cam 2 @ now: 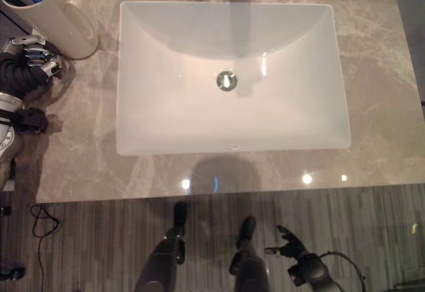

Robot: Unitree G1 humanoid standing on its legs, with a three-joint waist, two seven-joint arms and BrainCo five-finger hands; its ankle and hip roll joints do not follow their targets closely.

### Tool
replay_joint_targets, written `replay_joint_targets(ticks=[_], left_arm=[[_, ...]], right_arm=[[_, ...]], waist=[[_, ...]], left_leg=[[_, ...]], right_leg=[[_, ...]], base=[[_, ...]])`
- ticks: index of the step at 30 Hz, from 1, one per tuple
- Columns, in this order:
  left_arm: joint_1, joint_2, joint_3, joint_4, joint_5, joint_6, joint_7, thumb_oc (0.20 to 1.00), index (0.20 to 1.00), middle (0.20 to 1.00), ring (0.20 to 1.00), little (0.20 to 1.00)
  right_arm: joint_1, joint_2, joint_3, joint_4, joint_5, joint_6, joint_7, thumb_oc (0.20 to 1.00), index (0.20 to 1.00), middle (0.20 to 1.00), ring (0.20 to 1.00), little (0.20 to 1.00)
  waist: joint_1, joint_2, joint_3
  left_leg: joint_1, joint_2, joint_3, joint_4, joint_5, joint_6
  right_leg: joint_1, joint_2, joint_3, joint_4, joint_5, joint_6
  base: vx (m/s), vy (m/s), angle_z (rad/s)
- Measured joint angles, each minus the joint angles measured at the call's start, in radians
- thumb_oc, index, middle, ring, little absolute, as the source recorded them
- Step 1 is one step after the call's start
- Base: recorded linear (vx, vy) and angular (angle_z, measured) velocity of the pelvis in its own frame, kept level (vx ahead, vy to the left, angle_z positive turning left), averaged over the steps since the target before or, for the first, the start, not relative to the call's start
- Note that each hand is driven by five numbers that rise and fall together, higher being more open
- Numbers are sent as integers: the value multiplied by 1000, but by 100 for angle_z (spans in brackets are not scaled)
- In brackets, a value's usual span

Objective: Put brush and paste in cup on sink, flatten towel.

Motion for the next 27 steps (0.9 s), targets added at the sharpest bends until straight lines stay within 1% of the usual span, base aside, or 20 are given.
replay_joint_targets(ticks=[2, 8, 11, 15, 19, 22, 27], left_arm=[[-15, -18, -1, 13, 0, -5, 18, 200, 200, 200, 200, 200], [-54, -18, -4, 31, 0, -9, 39, 200, 200, 200, 200, 200], [-108, -19, -36, 87, 0, -13, 47, 200, 200, 200, 200, 200], [-126, -24, -41, 103, 1, -13, 57, 200, 200, 200, 200, 200], [-157, -39, -41, 115, 0, -14, 84, 200, 200, 200, 200, 200], [-197, -43, -67, 146, 1, -13, 94, 200, 200, 200, 200, 200], [-197, -53, -64, 154, 1, -16, 128, 200, 200, 200, 200, 200]], right_arm=[[-2, 0, 1, 0, 0, 0, -1, 1000, 1000, 1000, 1000, 1000], [-3, -1, 10, -4, 0, 2, 0, 1000, 1000, 1000, 1000, 1000], [-3, -1, 13, -2, 0, 2, -1, 1000, 1000, 1000, 1000, 1000], [-2, -1, 17, -2, 0, 2, 0, 1000, 1000, 1000, 1000, 1000], [-1, -2, 17, -2, 0, 3, -1, 1000, 1000, 1000, 1000, 1000], [-2, -1, 21, -3, 1, 2, -1, 1000, 1000, 1000, 1000, 1000], [-2, -1, 31, -1, 1, 2, -1, 1000, 1000, 1000, 1000, 1000]], waist=[[-6, 2, 0], [-26, 2, 1], [-28, 2, 0], [-40, 2, -1], [-37, -2, -20], [-41, -5, -22], [-55, -11, -30]], left_leg=[[-5, -1, 3, 1, 0, 1], [-33, 4, 22, 24, -6, 7], [-35, 6, 35, 28, -6, 8], [-38, 9, 38, 27, -9, 9], [-69, 11, 53, 33, -6, 10], [-68, 10, 56, 33, -6, 11], [-69, 11, 59, 32, -6, 11]], right_leg=[[-11, -2, 5, 7, -1, -2], [-45, -3, 28, 18, 3, -4], [-61, -2, 48, 28, 5, -6], [-73, -2, 59, 33, 6, -6], [-108, 2, 72, 34, 15, -12], [-110, 1, 75, 34, 17, -13], [-115, 1, 80, 35, 17, -13]], base=[[5, 20, -6], [7, 6, -9], [-13, 8, -15], [57, -5, -7], [-1, 2, -7], [3, -3, -2], [8, -3, -2]])
